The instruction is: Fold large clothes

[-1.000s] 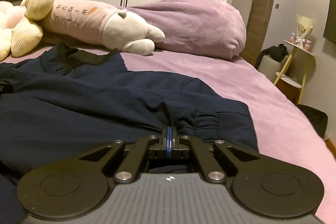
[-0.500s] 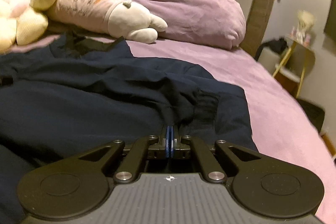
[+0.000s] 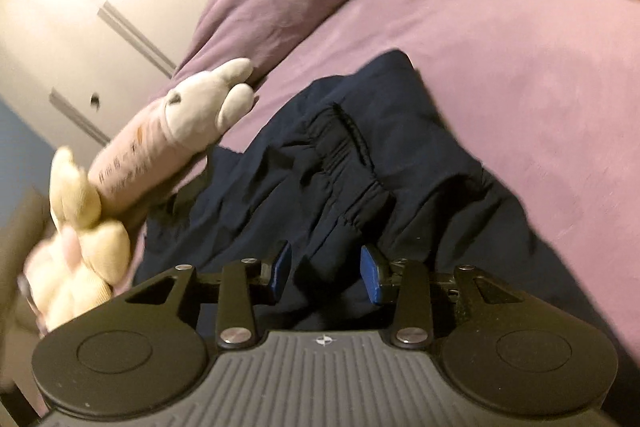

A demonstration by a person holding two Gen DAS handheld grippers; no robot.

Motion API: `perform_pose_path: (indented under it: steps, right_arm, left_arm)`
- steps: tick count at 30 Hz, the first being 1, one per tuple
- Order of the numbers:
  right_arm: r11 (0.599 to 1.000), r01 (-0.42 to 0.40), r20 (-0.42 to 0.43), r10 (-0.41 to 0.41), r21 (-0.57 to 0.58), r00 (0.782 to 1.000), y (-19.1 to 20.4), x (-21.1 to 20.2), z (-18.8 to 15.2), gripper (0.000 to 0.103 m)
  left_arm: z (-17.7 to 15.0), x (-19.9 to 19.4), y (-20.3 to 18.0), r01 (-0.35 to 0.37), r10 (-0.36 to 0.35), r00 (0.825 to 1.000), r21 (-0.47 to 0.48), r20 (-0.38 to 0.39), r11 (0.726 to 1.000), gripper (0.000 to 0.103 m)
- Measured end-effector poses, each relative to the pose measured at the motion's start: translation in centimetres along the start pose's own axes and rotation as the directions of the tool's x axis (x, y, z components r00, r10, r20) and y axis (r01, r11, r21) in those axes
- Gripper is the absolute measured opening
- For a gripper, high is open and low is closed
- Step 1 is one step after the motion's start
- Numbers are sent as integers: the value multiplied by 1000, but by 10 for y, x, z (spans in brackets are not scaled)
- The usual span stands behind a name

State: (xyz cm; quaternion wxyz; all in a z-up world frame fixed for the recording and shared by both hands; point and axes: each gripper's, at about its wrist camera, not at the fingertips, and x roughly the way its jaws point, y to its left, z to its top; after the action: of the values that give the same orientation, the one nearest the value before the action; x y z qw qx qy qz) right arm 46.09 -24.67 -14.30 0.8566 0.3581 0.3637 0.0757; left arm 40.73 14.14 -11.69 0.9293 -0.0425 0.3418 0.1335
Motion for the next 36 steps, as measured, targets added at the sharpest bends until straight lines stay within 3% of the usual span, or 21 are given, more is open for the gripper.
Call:
perform_pose_path:
  steps: [2, 8, 12, 18, 24, 29, 31, 33, 36]
  right_arm:
    - [1000, 11, 13, -11, 20, 1000, -2, 5, -1, 20]
    - [998, -64, 35, 63, 25, 997, -7, -17, 1, 14]
    - [1000, 1, 7, -1, 17, 1000, -17, -9, -4, 14]
    - [975, 128, 21, -127, -180, 992, 12, -1, -12, 13]
    - [885, 228, 87, -211, -407, 974, 32, 11, -29, 13]
    - [753, 292, 123, -273, -590, 954, 53, 8, -39, 18]
    - [707, 335, 141, -319, -623, 937, 62, 3, -39, 25]
    - [694, 376, 166, -352, -615, 921, 68, -8, -37, 36]
    - [647, 476, 239, -422, -595, 874, 66, -38, -41, 47]
  left_arm:
    - [1, -2, -1, -5, 5, 1000, 10, 9, 1000, 103]
    - [-3, -2, -1, -6, 6, 1000, 31, 17, 1000, 103]
    - [-5, 1, -4, -11, 11, 1000, 40, 10, 999, 103]
    - [-5, 1, -3, -14, 14, 1000, 49, -6, 999, 103]
    - [-4, 5, -10, -49, 52, 998, 81, -33, 996, 103]
    - [4, 0, -14, -92, 101, 991, 101, -89, 991, 103]
    - [6, -7, -14, -118, 130, 987, 115, -97, 986, 103]
    - [5, -15, -10, -138, 152, 983, 132, -102, 982, 103]
    - [0, -36, 6, -171, 188, 976, 146, -110, 974, 103]
